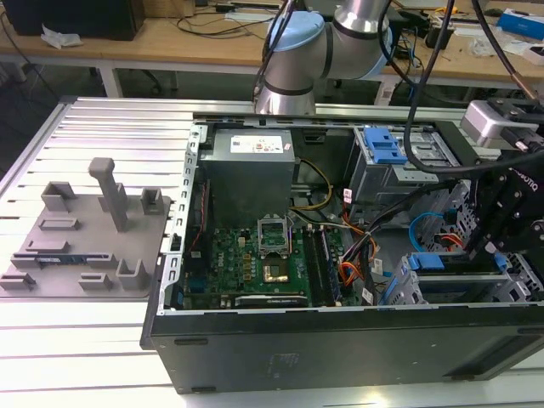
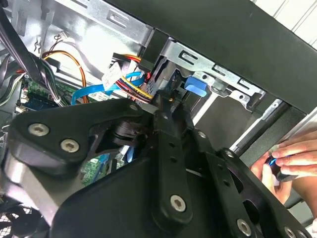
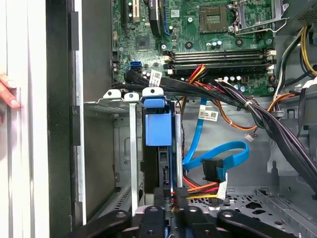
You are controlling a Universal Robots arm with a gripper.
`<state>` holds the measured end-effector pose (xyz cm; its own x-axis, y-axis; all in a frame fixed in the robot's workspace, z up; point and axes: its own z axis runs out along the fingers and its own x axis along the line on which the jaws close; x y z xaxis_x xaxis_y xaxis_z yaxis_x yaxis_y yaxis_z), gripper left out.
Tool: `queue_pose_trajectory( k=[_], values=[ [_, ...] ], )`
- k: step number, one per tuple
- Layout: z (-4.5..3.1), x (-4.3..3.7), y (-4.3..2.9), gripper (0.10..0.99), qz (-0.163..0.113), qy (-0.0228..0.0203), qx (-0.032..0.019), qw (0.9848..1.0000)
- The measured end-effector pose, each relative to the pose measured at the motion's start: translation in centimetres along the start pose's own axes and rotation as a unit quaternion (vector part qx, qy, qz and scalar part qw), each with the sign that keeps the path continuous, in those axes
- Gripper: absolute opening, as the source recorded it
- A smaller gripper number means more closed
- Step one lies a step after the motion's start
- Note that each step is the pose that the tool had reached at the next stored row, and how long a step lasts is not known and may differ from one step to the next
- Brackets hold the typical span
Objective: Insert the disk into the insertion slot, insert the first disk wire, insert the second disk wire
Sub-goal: 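Insert the first disk wire, then insert the second disk wire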
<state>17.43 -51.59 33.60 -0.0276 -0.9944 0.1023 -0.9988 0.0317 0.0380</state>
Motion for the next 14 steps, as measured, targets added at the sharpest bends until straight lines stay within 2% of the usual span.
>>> queue_pose_trajectory(
  k=[3, 4, 5, 9, 14],
  values=[
    [-0.61, 0.06, 0.02, 0.357, 0.000, 0.0004, 0.0000, 1.0000],
    [-0.81, 0.08, 0.03, 0.357, 0.000, 0.0006, 0.0000, 1.0000],
    [-1.07, 0.09, 0.04, 0.424, 0.000, 0.0008, 0.0001, 1.0000],
    [-2.17, 0.13, 0.08, 0.424, 0.000, 0.0017, 0.0001, 1.0000],
    [-2.20, 0.12, 0.08, 0.424, 0.000, 0.0030, 0.0001, 1.0000]
  ],
)
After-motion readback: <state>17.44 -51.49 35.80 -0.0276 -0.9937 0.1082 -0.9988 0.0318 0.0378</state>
